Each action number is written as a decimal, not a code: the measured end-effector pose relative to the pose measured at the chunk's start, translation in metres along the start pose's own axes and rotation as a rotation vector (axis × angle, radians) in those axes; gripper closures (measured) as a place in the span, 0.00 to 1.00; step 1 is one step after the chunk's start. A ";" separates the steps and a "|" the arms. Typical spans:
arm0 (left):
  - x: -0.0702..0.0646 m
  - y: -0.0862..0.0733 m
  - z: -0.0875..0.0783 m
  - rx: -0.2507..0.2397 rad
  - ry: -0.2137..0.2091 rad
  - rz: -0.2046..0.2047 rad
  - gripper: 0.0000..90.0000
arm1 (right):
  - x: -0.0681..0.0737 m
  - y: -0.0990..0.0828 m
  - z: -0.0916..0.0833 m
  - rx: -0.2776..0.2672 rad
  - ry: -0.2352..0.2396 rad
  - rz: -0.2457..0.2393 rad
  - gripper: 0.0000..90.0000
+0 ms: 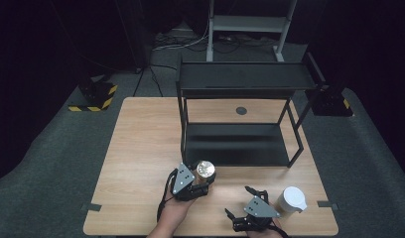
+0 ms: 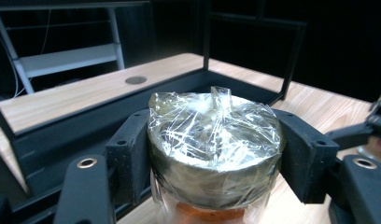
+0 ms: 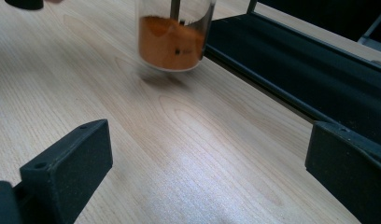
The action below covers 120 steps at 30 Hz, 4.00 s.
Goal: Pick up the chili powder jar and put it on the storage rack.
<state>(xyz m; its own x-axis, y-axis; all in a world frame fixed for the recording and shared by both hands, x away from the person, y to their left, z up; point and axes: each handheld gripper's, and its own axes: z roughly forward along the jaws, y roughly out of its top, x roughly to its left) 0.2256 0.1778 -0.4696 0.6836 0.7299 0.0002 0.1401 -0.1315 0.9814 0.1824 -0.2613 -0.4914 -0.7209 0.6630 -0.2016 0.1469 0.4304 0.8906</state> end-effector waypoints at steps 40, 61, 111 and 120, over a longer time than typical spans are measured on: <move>0.012 0.084 -0.014 -0.114 0.039 0.015 0.38 | -0.001 -0.001 0.000 -0.004 -0.001 0.008 0.00; 0.019 0.114 -0.012 -0.163 0.053 0.033 0.38 | -0.001 -0.001 0.000 -0.006 -0.001 0.013 0.00; 0.029 0.193 0.014 -0.293 0.111 0.057 0.38 | -0.003 -0.002 -0.001 -0.010 0.003 0.031 0.00; 0.031 0.206 0.021 -0.308 0.118 0.065 0.38 | -0.004 -0.002 -0.001 -0.012 0.005 0.037 0.00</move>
<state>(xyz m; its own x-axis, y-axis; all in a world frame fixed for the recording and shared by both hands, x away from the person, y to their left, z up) 0.2901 0.1592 -0.2717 0.5935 0.8019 0.0689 -0.1360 0.0156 0.9906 0.1844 -0.2655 -0.4924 -0.7185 0.6753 -0.1668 0.1650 0.3984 0.9022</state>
